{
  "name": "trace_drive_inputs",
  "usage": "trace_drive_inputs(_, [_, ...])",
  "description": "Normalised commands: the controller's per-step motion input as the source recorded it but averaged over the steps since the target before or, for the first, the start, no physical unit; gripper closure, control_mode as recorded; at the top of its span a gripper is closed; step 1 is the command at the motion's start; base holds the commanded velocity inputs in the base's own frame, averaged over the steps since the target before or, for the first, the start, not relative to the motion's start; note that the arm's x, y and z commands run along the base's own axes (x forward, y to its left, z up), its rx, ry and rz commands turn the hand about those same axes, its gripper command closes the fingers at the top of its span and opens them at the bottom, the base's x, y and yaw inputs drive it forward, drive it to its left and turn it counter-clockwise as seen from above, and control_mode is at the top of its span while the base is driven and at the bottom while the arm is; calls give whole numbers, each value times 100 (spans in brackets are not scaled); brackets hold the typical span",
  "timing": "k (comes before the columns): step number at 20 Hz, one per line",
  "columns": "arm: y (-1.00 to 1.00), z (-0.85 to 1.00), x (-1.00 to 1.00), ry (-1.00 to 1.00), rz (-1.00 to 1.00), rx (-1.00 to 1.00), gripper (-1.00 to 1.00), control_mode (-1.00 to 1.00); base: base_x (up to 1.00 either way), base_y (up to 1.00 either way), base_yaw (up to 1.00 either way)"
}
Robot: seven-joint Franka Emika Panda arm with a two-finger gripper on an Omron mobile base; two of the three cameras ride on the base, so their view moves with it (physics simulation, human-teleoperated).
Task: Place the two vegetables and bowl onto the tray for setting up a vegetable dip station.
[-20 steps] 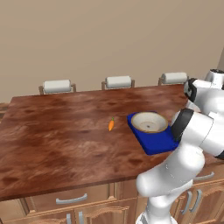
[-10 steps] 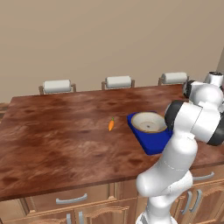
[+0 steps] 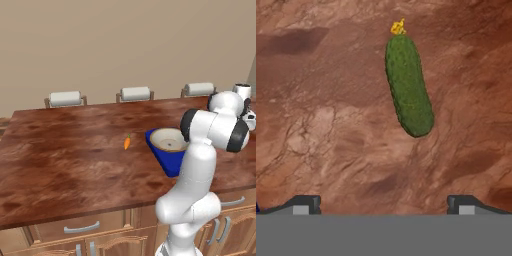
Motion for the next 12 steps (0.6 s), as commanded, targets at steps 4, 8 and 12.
trace_drive_inputs(4, [-18,-12,15,4,0,0,-100,-100,0,0,0])
trace_drive_inputs(8, [-14,-12,22,7,0,0,-100,-100,0,0,0])
trace_drive_inputs(12, [-13,-12,22,5,0,2,-100,-100,0,0,0])
